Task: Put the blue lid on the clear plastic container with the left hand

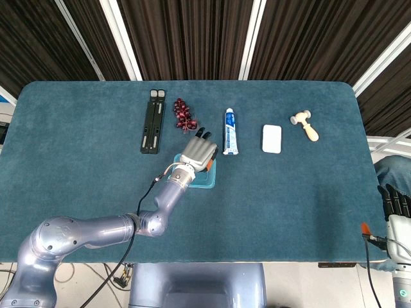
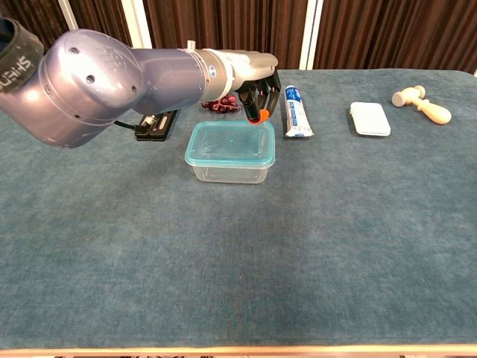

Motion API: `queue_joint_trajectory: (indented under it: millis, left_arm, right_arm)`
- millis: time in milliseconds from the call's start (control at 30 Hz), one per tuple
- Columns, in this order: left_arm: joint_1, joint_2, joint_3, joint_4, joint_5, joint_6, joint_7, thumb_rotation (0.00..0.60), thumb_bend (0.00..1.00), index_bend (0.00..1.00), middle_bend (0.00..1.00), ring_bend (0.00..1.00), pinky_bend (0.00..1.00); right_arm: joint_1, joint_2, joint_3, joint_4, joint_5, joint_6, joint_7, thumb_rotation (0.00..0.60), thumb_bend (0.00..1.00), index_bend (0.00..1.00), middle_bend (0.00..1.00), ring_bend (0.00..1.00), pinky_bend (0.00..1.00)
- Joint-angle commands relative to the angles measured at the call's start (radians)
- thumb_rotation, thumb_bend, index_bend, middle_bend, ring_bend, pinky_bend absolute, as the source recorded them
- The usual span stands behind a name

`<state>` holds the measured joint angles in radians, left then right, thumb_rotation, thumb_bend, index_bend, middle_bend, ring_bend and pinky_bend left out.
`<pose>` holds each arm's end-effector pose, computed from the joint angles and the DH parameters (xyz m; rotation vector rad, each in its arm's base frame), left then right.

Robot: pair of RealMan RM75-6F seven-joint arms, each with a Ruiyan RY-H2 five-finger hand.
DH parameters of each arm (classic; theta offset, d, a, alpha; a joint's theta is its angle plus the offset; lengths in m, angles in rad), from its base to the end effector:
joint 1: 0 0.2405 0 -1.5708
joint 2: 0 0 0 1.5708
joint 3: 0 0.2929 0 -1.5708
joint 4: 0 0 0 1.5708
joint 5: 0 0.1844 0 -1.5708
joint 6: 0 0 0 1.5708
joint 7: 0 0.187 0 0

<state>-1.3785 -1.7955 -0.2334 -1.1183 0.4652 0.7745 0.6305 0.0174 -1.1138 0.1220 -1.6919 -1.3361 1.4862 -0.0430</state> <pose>0.0185 0.4882 -0.0888 -2.0005 -0.8372 -0.7977 -0.3557 -0.2109 0.2162 1.1643 -0.9854 0.8454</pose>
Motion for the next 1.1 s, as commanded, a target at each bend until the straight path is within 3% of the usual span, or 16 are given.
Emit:
queue_joint_trajectory:
  millis: [33, 467, 1100]
  left_arm:
    - [-0.001, -0.017, 0.012, 0.033, 0.017, 0.008, 0.020, 0.600, 0.56, 0.59, 0.56, 0.13, 0.01]
    - [0.003, -0.067, -0.013, 0.132, 0.013, -0.059, 0.001, 0.600, 0.55, 0.59, 0.56, 0.13, 0.01]
    - [-0.007, -0.139, -0.008, 0.226, 0.045, -0.085, 0.043, 0.600, 0.55, 0.59, 0.56, 0.13, 0.01]
  right_arm:
    - [0.000, 0.000, 0.000, -0.001, 0.002, -0.001, 0.000, 0.600, 0.36, 0.00, 0.00, 0.00, 0.00]
    - [-0.001, 0.001, 0.000, -0.004, 0.006, -0.004, -0.002, 0.600, 0.36, 0.00, 0.00, 0.00, 0.00]
    - [0.001, 0.006, -0.006, -0.001, -0.002, -0.007, -0.012, 0.600, 0.36, 0.00, 0.00, 0.00, 0.00]
